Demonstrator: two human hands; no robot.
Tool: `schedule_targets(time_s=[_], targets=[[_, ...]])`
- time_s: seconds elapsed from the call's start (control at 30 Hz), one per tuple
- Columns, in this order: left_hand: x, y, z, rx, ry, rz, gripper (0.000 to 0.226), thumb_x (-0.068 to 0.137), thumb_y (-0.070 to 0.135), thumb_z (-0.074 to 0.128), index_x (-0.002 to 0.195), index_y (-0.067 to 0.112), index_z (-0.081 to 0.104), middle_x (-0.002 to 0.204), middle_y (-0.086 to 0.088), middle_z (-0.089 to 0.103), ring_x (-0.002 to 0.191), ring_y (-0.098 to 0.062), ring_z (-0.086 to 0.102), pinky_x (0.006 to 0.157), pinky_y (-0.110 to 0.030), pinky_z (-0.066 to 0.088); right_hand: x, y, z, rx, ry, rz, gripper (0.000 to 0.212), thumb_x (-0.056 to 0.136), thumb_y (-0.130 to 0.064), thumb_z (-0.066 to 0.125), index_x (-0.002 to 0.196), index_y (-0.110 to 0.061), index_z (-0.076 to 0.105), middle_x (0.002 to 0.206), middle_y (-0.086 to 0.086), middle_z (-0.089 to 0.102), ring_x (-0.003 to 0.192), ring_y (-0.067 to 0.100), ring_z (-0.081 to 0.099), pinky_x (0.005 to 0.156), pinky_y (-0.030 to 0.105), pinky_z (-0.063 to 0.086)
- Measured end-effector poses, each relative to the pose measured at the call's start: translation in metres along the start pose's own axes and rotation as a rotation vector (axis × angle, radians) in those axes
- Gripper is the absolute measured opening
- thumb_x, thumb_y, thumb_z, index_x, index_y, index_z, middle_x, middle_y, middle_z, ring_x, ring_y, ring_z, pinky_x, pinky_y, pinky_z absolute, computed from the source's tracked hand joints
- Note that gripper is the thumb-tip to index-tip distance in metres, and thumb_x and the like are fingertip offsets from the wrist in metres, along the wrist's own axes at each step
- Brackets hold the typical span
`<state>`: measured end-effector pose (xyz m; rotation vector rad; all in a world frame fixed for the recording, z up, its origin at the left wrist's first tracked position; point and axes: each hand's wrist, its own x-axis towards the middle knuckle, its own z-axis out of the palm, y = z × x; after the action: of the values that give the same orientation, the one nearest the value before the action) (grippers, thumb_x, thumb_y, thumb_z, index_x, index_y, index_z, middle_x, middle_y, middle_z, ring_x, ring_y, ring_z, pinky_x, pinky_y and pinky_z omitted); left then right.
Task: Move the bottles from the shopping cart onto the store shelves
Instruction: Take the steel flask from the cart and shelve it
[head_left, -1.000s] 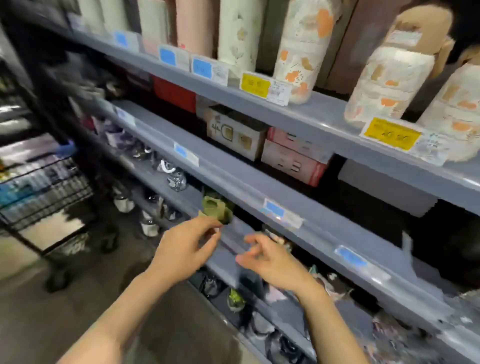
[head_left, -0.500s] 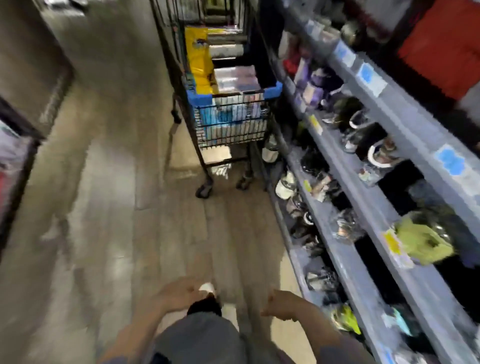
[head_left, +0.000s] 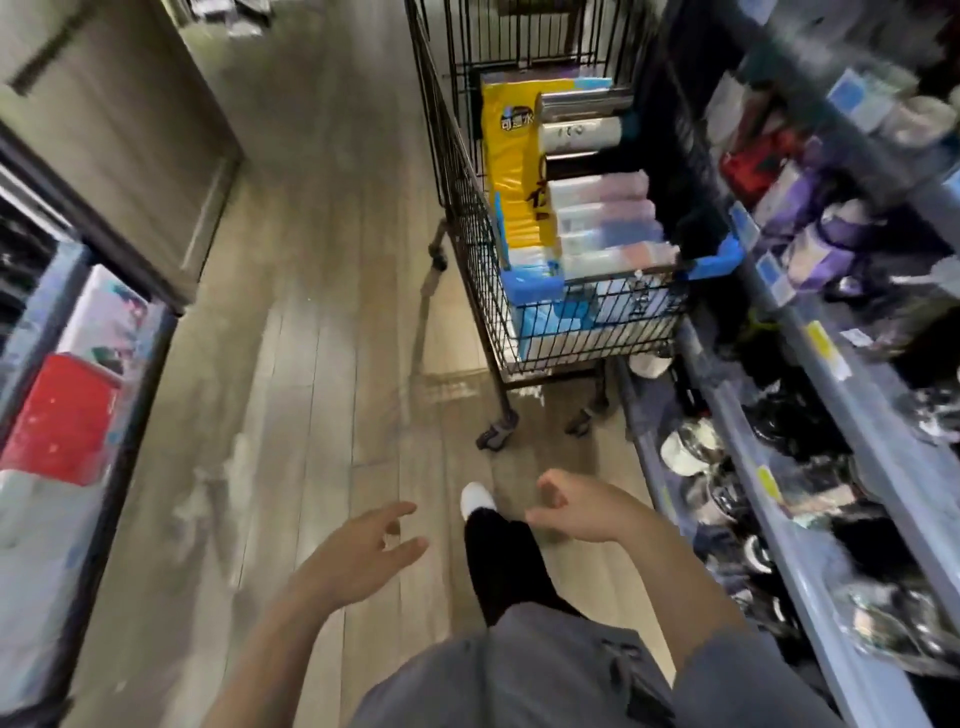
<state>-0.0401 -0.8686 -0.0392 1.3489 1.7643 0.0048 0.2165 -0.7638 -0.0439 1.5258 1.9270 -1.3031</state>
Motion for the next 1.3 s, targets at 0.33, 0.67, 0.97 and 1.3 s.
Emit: schedule_targets(time_s=[0.33,0.67,0.97,1.3], targets=[[0.175,0.104,-0.191,0.204,0.124,0.323,0.049,0.094,0.049,0.051,0.141,0.037,0.041,0.120,0.015,0.055,0.106,-0.002,0.054,0.086,-0.019,0.044,0.139,-0.048,-0.173,0.654,0.412,-0.123,0.019,0.087,-0.040,0.066,0.101,-0.031,0.057,0.090,-0.012,0.061,0.091,0.014,0.062,0.088,0.036,0.051],[0.354,0.216,-0.256,0.158,-0.011,0.652,0.033,0.090,0.039,0.062,0.121,0.028,0.062,0.090,0.017,0.063,0.080,0.007,0.059,0.072,-0.009,0.043,0.202,-0.047,-0.256,1.071,0.714,0.146,0.007,0.090,-0.025,0.066,0.092,-0.026,0.060,0.090,0.000,0.066,0.070,0.010,0.063,0.058,0.015,0.043],[0.555,0.324,-0.343,0.360,-0.332,0.900,0.057,0.082,0.057,0.051,0.125,0.021,0.062,0.109,0.005,0.067,0.097,-0.013,0.064,0.084,-0.032,0.051,0.299,-0.081,-0.331,1.325,0.936,0.525,0.012,0.088,-0.021,0.068,0.084,-0.028,0.059,0.089,0.004,0.064,0.078,0.017,0.061,0.074,0.032,0.049],[0.718,0.442,-0.392,0.374,0.072,0.829,0.060,0.087,0.046,0.064,0.137,0.016,0.049,0.131,-0.014,0.054,0.120,-0.034,0.051,0.097,-0.041,0.043,0.361,-0.119,-0.419,1.491,1.023,0.559,0.006,0.089,-0.028,0.065,0.093,-0.032,0.062,0.095,-0.005,0.063,0.090,0.019,0.065,0.084,0.037,0.051]])
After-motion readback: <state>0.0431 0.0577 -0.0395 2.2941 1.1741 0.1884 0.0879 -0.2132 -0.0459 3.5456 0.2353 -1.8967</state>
